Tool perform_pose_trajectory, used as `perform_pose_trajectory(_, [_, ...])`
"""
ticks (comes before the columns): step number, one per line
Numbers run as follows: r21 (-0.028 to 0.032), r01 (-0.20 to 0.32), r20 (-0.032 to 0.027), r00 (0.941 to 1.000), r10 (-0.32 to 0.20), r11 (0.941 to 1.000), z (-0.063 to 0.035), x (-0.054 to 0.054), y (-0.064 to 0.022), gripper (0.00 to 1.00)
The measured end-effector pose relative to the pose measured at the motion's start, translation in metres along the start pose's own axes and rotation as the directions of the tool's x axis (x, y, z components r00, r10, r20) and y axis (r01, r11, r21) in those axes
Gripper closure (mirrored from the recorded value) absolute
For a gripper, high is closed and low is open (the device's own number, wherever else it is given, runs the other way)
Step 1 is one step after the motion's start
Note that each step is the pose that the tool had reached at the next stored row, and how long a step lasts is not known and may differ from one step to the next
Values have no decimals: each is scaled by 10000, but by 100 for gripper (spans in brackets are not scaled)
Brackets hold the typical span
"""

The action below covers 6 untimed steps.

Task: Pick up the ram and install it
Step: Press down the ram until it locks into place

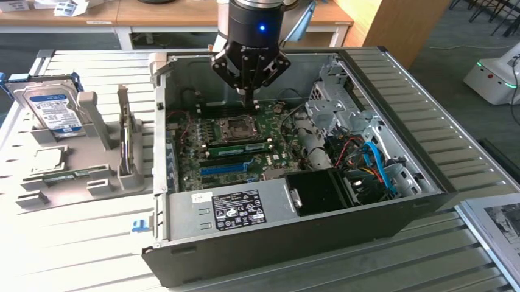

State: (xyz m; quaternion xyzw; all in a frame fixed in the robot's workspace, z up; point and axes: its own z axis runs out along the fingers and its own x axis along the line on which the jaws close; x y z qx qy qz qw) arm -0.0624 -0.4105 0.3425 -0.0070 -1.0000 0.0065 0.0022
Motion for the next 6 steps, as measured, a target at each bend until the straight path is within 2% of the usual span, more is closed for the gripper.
perform_pose_trajectory(6, [0, -55, -1, 10000, 55, 10000, 0, 0, 0, 90])
